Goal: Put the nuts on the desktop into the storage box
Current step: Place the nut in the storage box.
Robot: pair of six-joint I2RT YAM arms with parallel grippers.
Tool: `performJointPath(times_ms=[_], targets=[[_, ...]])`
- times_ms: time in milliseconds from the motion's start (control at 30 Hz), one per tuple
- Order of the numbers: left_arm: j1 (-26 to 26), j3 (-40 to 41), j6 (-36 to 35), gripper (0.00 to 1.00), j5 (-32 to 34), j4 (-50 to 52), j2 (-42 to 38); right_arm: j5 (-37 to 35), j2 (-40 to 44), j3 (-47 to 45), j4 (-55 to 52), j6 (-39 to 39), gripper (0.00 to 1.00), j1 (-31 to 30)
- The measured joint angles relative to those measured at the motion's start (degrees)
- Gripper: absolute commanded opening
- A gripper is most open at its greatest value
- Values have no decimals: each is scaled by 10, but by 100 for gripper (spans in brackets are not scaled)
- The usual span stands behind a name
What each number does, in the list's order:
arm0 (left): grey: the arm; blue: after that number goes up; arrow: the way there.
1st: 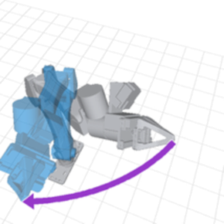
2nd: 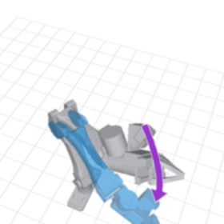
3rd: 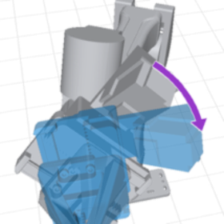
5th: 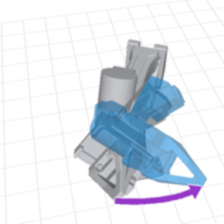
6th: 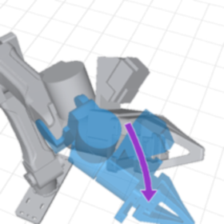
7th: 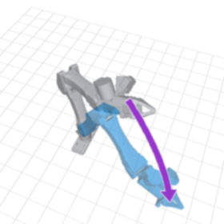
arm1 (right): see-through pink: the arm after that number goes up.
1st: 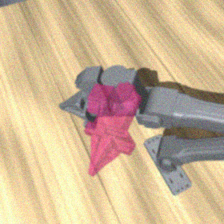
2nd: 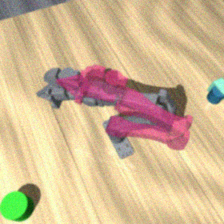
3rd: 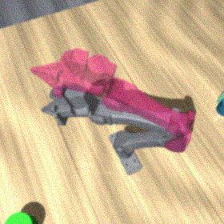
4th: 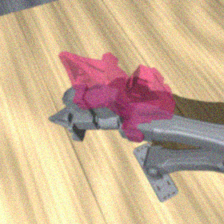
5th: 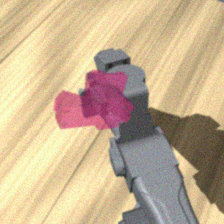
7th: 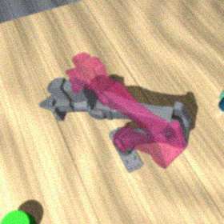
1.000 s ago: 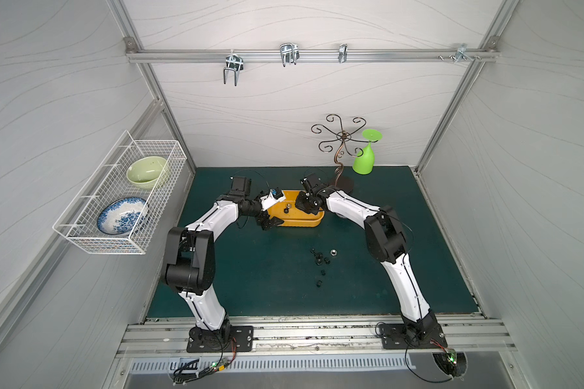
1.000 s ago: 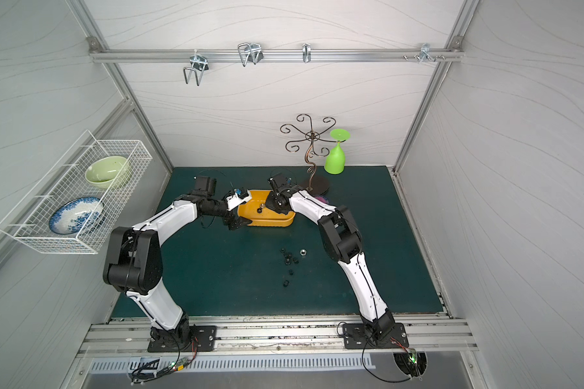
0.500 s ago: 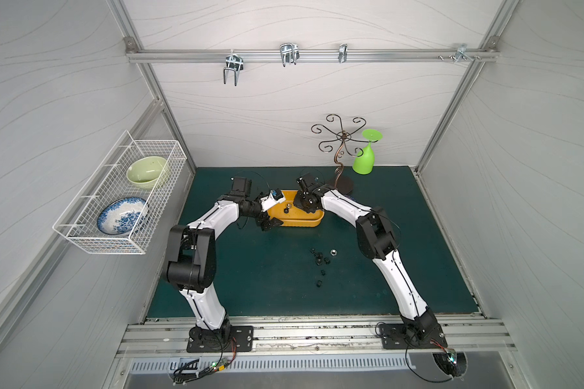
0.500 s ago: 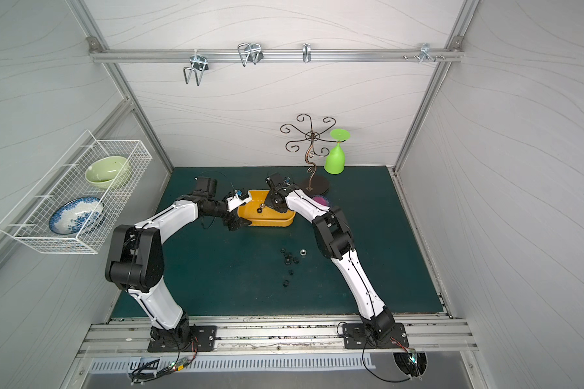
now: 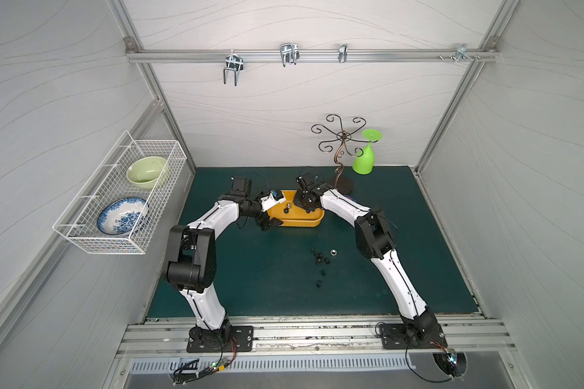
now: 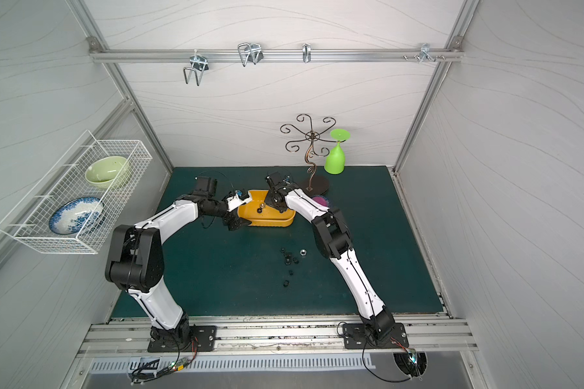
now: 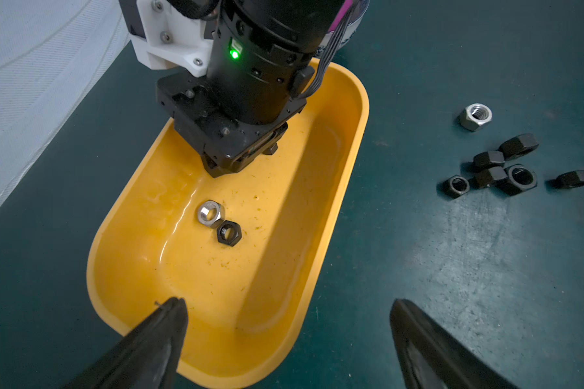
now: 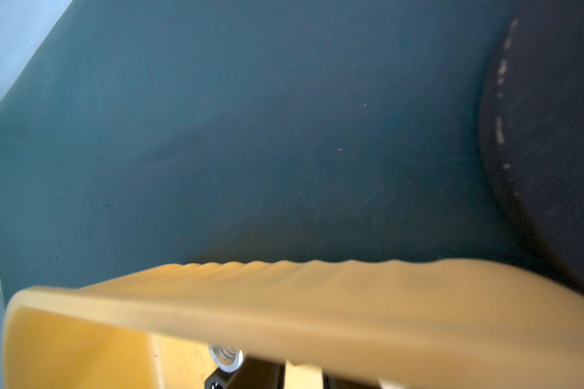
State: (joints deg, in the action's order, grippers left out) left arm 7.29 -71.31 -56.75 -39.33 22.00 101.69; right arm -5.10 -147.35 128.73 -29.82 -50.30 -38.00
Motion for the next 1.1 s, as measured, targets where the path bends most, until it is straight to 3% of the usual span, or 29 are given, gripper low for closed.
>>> performJointPath(times_ms=[700, 1100], targets=[[10, -9, 114, 99, 12, -67, 0, 1, 33, -26, -31, 44, 38, 14], [15, 33, 152, 98, 13, -85, -53, 17, 172, -125, -42, 84, 51, 14]])
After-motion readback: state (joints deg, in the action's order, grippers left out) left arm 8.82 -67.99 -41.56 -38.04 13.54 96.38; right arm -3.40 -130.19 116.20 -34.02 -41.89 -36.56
